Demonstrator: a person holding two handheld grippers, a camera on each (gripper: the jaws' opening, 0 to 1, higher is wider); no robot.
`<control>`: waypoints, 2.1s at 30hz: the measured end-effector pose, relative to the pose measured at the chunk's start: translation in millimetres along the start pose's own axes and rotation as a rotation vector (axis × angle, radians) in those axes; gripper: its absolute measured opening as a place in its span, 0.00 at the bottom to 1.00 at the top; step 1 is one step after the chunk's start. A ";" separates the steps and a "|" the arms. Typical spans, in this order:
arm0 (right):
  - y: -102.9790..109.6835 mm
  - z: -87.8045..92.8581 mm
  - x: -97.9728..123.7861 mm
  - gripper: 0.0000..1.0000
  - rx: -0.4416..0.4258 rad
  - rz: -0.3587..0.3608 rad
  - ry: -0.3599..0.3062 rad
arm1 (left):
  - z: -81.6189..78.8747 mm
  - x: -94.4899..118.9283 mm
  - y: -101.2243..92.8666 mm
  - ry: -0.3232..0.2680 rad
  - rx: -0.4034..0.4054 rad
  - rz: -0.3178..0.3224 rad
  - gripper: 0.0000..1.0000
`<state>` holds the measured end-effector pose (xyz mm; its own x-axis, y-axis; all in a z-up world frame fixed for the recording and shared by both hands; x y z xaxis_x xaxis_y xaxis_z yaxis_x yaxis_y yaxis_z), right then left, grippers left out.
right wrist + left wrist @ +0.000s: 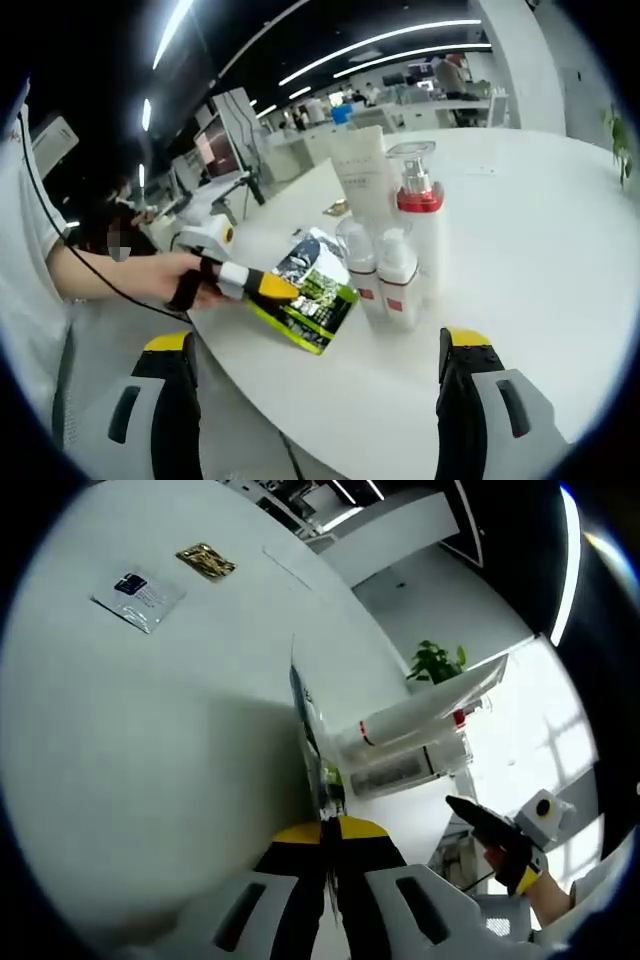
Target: Arrange the skincare products in the storage area until every visible bottle or jar stands upright without overlapping.
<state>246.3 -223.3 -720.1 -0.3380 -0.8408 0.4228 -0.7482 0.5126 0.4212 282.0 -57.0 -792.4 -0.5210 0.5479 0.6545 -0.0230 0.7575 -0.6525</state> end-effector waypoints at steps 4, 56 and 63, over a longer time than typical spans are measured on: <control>0.2 0.6 -1.8 1.00 0.009 -0.004 0.010 | -1.4 -0.8 0.0 -0.016 -0.054 -0.027 0.00; 3.9 1.0 -3.1 1.00 0.025 -0.009 0.023 | -17.2 9.0 8.9 -0.015 -0.744 -0.333 0.53; 5.9 -0.7 -3.8 1.00 0.054 -0.008 0.031 | -23.3 26.3 9.4 -0.048 -0.737 -0.353 0.60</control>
<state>243.6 -217.0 -718.7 -0.3143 -0.8387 0.4447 -0.7810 0.4947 0.3811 287.9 -27.2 -772.5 -0.6240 0.2305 0.7466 0.3658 0.9305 0.0184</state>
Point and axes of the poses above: the point that each gripper's makers call its tool centre point, and the gripper's own axes: x roughly backward along the fingers, y roughly to its left, z roughly out of its underside, the point moved 3 cm from there along x, roughly backward along the fingers, and after that the axes turned 11 degrees about -z, right-handed, at the moved point
